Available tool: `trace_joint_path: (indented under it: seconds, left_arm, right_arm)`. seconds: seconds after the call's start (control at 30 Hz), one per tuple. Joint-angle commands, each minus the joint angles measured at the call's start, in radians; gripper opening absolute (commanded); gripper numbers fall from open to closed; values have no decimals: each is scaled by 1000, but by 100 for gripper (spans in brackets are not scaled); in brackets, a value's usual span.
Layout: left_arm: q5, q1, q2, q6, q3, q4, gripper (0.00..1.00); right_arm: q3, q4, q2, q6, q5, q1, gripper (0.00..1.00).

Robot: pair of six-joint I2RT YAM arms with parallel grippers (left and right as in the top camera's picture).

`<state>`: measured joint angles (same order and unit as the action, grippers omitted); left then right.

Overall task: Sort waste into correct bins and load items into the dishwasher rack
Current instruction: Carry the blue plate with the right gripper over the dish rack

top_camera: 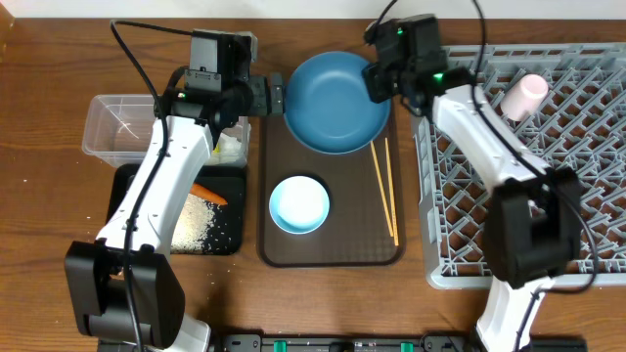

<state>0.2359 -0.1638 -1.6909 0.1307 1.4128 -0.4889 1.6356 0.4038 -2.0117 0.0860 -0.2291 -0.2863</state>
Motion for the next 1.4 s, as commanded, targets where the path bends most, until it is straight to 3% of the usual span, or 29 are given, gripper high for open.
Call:
trace_joint_path:
  seconds: [0.0, 0.47, 0.9, 1.07, 1.37]
  left_arm:
    - [-21, 1, -4, 0, -2, 11, 99]
    - [-21, 1, -4, 0, -2, 93, 99]
    - [-20, 1, -4, 0, -2, 261, 99]
    - [-21, 1, -4, 0, -2, 267, 99]
    - [-21, 1, -4, 0, -2, 266, 99]
  right_arm:
    - [27, 31, 117, 50, 66, 53, 1]
    - [27, 390, 440, 174, 422, 321, 1]
    - [26, 661, 469, 210, 858, 503, 1]
    - [26, 707, 469, 323, 944, 568, 1]
    - [26, 689, 469, 697, 964, 640, 1]
